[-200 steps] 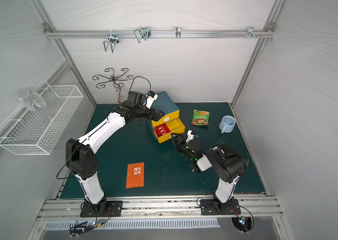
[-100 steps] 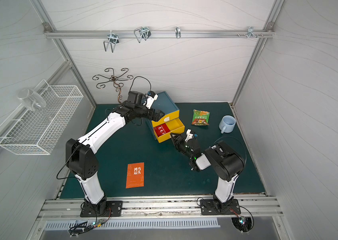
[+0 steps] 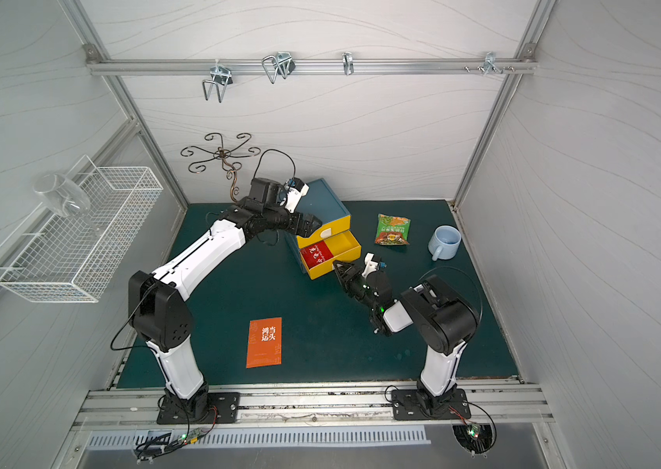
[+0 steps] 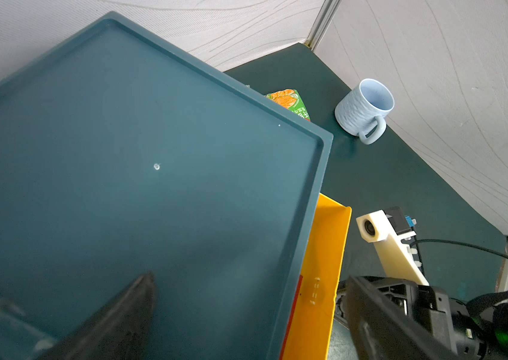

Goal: Take the postcards out of the drawer
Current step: Open the drawer in the storage box.

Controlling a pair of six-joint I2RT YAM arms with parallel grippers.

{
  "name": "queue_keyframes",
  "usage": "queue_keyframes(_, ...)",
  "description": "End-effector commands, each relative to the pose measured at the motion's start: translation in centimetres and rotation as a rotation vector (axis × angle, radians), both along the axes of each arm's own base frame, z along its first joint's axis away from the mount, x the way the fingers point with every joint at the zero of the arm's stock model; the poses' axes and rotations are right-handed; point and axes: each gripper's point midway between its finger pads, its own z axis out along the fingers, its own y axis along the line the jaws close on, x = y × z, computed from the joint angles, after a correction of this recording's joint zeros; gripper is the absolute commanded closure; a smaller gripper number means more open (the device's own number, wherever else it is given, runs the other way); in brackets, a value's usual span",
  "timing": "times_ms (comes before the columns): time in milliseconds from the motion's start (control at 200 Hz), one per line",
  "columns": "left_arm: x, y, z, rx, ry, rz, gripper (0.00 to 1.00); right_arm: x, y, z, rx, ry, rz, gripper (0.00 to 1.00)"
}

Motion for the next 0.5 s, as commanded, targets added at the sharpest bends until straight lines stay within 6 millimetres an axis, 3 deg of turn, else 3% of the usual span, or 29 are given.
queue_keyframes(0,-1.8,1.0,-2.4,0.039,0.118,0.006,0.01,-0.5,-1.0,0.9,0.006,-0.023,-0.016,0.67)
queue_keyframes(495,-1.7,1.1,-2.0,0.041,0.109,0.009,0.01,-3.7,-3.5,0.2,-0.001,0.012,-0.039,0.68)
